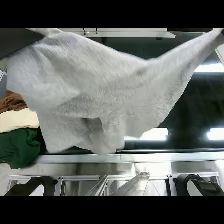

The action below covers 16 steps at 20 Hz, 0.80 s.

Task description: Fold the shirts.

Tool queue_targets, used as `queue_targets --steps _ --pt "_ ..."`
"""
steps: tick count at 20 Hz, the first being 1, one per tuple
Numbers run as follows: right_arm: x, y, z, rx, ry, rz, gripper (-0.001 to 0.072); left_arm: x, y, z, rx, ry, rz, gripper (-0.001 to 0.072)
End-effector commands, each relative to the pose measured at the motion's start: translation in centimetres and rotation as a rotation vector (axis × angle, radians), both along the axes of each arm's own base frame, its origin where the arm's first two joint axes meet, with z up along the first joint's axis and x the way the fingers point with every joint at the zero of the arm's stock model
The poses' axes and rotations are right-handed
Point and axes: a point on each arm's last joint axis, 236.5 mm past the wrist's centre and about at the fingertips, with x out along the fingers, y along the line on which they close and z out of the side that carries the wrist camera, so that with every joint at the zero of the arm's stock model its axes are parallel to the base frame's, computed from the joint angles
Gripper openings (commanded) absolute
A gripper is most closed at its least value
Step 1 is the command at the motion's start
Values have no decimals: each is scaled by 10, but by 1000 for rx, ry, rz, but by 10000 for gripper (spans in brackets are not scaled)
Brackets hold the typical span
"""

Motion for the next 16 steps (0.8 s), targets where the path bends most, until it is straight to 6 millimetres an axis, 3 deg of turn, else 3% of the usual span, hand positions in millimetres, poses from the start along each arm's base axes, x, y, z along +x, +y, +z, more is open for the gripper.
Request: queue_targets --steps 1,4,5,6,7,8,9,10,12,13,14,16 --pt "53 14 -37 5 109 69 18 58 31 -48 45 56 226 27" --pt "129 33 -117 -12 258 87 17 143 44 -159 65 251 301 27" --pt "156 36 -158 -12 338 76 18 170 50 -202 92 287 325 186" --pt "179 35 -197 -3 413 57 34 188 52 -244 112 349 334 513" --pt "203 31 -242 5 487 24 363 204 54 -291 124 448 351 720" --pt "224 24 -277 24 537 -21 694 213 57 -327 137 530 343 720" --pt "238 15 -307 48 593 -53 694 217 61 -356 141 613 312 720" --pt "242 5 -325 82 660 -69 694 218 66 -371 140 678 264 720" --pt "230 -16 -330 125 755 -41 665 212 86 -376 110 808 180 720" --pt "215 -25 -324 131 792 -4 543 205 99 -372 94 864 145 712" --pt "195 -33 -320 126 840 48 476 195 109 -368 81 930 116 713" --pt "144 -35 -324 105 980 176 476 158 127 -378 129 1069 78 712"
